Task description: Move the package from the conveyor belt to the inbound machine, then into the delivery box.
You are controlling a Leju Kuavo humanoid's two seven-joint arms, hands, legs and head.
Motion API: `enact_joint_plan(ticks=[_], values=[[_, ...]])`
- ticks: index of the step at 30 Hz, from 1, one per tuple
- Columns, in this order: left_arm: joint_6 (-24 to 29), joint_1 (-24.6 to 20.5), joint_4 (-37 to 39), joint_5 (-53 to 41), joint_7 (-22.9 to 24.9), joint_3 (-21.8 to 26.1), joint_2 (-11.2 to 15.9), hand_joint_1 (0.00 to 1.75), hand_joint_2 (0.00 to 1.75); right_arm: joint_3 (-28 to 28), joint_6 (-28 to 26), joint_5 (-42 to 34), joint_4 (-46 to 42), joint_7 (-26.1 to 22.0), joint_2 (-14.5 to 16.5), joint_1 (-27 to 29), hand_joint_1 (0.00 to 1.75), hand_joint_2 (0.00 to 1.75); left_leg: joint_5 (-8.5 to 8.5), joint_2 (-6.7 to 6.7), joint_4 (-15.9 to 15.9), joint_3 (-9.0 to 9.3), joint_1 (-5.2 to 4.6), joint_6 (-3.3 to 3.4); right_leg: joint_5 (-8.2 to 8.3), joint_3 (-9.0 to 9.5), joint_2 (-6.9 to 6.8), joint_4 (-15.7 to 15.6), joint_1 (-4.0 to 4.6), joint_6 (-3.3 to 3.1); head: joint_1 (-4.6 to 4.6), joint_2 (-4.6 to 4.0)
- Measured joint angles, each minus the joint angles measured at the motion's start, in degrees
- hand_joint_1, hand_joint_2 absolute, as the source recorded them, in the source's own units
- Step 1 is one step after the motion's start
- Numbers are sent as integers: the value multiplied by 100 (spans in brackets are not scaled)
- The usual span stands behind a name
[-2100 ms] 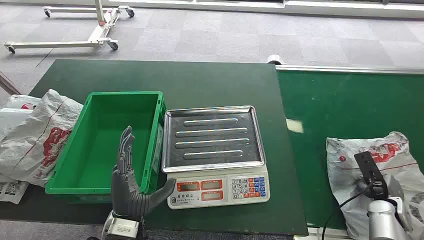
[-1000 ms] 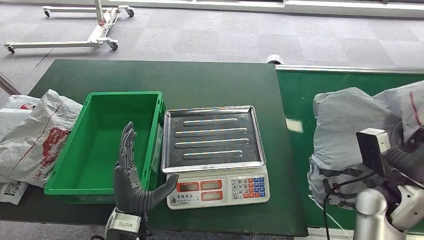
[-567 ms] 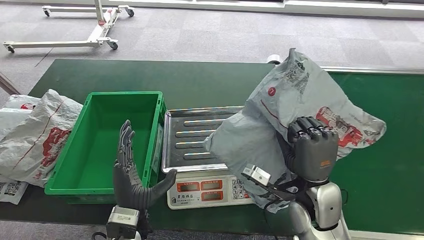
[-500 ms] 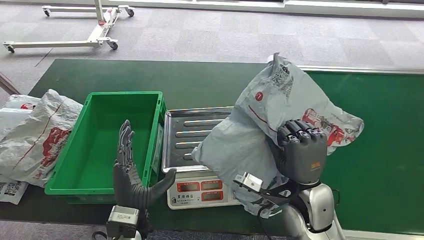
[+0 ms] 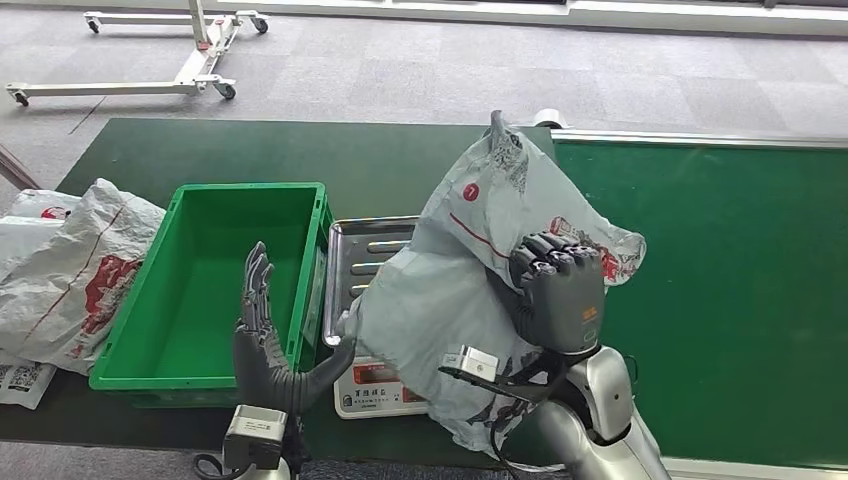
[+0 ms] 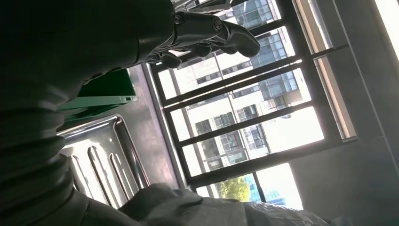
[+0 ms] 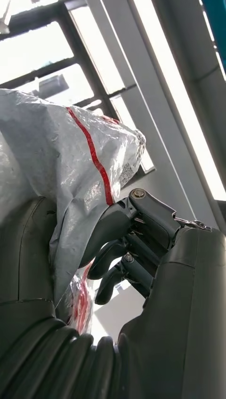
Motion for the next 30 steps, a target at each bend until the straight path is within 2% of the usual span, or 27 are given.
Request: enact_joint_plan(ticks=[6,10,13,15,19,23,26,30], values=[[172,-139,151,211,0,-312,157,0,175,-979,15,-696,1067,-146,110,-1111,175,175,12,0,4,0,-5,4,14,1,1,0,-5,4,1,0],[183,-238,234,298,0,-460,216,0,175,-1319,94,-807,1743,-70,134,-1783,175,175,15,-1,6,1,-5,3,18,1,1,0,-4,3,1,0],[191,-309,289,369,0,-546,252,0,175,-1446,263,-1132,2106,-200,146,-2088,175,175,18,-2,6,1,-4,-1,18,0,1,0,-3,3,1,0],[203,-356,315,410,0,-586,269,0,175,-1476,615,-1530,2301,-444,153,-2210,175,175,18,-2,6,1,-4,-2,18,-1,4,1,-3,2,1,0],[116,-438,338,493,0,-651,300,0,175,-1448,1928,-2353,2685,-1292,179,-2354,175,175,18,-2,5,-1,-3,-3,17,-2,4,1,-2,2,1,-1],[-55,-549,397,518,0,-675,313,0,175,-1251,2944,-2681,3022,-2031,276,-2449,175,175,18,-1,5,-1,-1,-3,17,-2,5,1,0,1,1,0],[-123,-635,471,504,0,-677,308,0,175,-986,3357,-2663,3163,-2317,396,-2464,175,175,19,1,5,0,0,-3,17,-2,8,1,1,1,0,0],[-197,-704,555,429,1,-676,276,0,175,-578,3654,-2581,3199,-2367,572,-2461,175,175,20,3,5,1,2,-4,16,-3,8,2,3,0,1,0]])
